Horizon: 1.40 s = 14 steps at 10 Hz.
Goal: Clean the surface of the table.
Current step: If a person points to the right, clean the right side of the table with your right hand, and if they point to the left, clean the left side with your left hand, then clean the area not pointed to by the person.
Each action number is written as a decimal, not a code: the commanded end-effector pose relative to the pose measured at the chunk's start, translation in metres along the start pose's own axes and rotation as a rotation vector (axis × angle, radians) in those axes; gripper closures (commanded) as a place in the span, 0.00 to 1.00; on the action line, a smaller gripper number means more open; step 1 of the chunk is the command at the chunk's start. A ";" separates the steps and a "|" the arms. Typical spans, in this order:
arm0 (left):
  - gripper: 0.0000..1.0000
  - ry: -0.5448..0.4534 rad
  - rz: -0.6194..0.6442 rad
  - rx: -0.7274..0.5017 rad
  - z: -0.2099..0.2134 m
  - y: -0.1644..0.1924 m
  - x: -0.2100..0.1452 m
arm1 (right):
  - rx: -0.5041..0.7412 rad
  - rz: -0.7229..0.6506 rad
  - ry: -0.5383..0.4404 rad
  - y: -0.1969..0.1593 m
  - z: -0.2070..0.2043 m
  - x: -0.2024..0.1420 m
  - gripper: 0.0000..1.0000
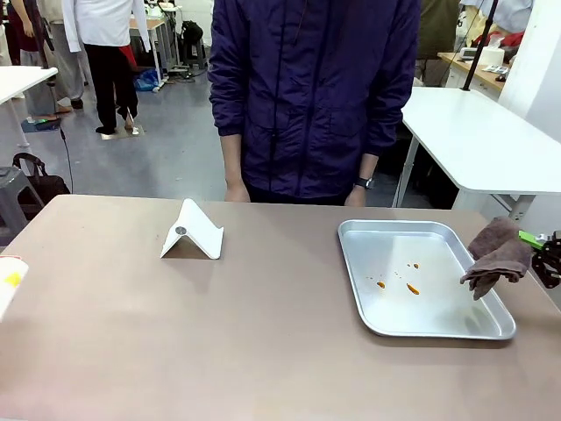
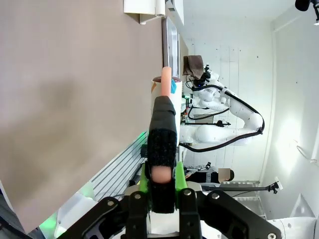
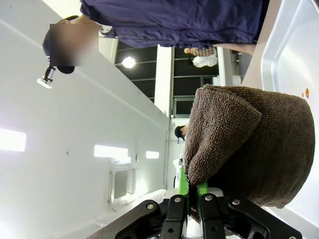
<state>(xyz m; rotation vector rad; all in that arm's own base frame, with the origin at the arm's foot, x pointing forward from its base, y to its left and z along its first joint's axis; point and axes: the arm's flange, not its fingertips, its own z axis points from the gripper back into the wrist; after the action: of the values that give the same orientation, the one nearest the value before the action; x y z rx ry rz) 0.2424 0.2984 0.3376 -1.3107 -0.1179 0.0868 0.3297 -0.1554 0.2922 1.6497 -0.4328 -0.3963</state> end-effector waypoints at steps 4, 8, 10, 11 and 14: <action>0.78 -0.003 0.006 0.010 -0.001 -0.010 0.002 | -0.014 -0.007 0.012 0.006 -0.002 0.000 1.00; 0.78 -0.003 0.006 0.010 -0.001 -0.010 0.002 | -0.014 -0.007 0.012 0.006 -0.002 0.000 1.00; 0.78 -0.003 0.006 0.010 -0.001 -0.010 0.002 | -0.014 -0.007 0.012 0.006 -0.002 0.000 1.00; 0.78 -0.003 0.006 0.010 -0.001 -0.010 0.002 | -0.014 -0.007 0.012 0.006 -0.002 0.000 1.00; 0.78 -0.003 0.006 0.010 -0.001 -0.010 0.002 | -0.014 -0.007 0.012 0.006 -0.002 0.000 1.00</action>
<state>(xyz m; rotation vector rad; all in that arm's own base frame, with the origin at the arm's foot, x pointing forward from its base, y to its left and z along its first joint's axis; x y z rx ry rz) 0.2441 0.2983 0.3419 -1.3035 -0.1194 0.0820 0.3297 -0.1554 0.2922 1.6497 -0.4328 -0.3963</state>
